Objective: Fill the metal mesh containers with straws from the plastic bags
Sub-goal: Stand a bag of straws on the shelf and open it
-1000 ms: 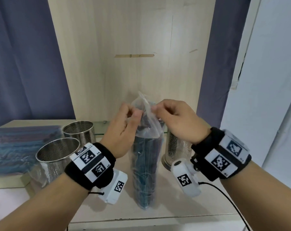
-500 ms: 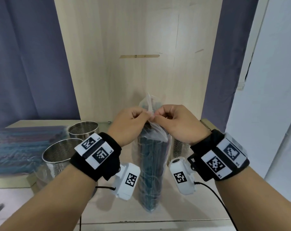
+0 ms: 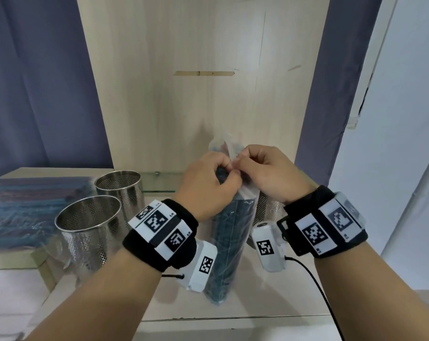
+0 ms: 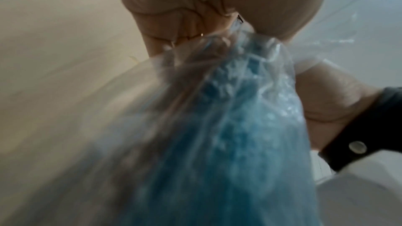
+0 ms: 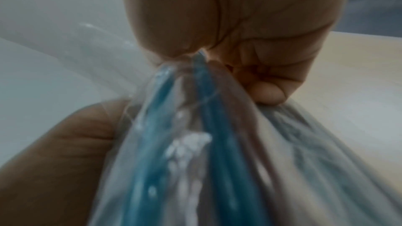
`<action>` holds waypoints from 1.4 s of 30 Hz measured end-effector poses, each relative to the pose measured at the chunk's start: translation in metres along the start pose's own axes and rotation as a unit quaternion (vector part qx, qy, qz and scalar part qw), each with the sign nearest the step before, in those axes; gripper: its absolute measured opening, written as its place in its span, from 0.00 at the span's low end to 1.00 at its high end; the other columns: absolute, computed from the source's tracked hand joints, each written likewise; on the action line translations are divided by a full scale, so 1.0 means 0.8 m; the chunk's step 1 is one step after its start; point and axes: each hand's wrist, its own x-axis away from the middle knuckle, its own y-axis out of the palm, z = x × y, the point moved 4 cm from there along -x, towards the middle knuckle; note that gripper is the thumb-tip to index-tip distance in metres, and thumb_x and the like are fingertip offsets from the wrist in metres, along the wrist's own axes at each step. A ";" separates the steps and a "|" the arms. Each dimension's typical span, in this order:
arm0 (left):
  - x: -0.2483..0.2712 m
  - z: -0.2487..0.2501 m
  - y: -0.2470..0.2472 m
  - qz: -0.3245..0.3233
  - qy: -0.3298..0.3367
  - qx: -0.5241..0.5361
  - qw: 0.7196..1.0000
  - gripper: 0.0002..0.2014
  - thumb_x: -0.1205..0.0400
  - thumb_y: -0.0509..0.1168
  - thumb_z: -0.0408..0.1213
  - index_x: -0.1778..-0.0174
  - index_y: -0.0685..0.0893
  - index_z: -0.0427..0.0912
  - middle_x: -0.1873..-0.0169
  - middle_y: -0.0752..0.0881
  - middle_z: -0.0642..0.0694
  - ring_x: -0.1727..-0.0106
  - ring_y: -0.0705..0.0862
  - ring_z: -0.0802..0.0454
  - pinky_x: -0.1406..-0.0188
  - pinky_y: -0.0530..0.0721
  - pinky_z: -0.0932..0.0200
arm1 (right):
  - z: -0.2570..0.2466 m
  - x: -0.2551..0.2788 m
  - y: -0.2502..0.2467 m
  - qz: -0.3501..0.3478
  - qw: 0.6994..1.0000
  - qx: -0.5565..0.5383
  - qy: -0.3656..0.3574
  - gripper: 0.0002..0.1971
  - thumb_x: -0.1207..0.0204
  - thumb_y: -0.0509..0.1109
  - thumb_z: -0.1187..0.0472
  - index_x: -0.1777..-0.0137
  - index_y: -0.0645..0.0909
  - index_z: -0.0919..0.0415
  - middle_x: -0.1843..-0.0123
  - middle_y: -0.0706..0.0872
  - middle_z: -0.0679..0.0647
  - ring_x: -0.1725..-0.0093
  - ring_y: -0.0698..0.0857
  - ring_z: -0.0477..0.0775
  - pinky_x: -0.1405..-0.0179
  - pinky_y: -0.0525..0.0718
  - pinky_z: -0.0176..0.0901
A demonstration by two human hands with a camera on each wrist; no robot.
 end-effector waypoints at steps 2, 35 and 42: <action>0.001 -0.001 0.001 0.009 0.011 0.001 1.000 0.07 0.21 0.66 0.43 0.65 0.79 0.49 0.63 0.82 0.54 0.61 0.81 0.57 0.60 0.76 0.65 | 0.000 -0.001 -0.003 -0.010 1.000 0.007 -0.007 0.16 0.21 0.69 0.65 0.71 0.80 0.54 0.76 0.80 0.42 0.75 0.76 0.39 0.70 0.74 0.32; -0.004 -0.015 -0.014 -0.039 -0.112 0.244 0.962 0.12 0.20 0.68 0.28 0.69 0.88 0.42 0.55 0.86 0.48 0.55 0.85 0.56 0.53 0.82 0.66 | -0.010 0.007 0.010 -0.020 1.000 -0.001 -0.002 0.14 0.17 0.68 0.56 0.61 0.82 0.64 0.66 0.87 0.55 0.66 0.82 0.47 0.61 0.80 0.39; 0.000 -0.017 -0.010 -0.047 -0.118 0.252 0.959 0.08 0.28 0.65 0.42 0.74 0.84 0.50 0.67 0.86 0.46 0.63 0.81 0.53 0.54 0.80 0.58 | -0.005 0.008 0.011 -0.017 1.000 0.001 -0.004 0.12 0.16 0.65 0.64 0.62 0.83 0.64 0.67 0.84 0.54 0.68 0.78 0.45 0.65 0.76 0.34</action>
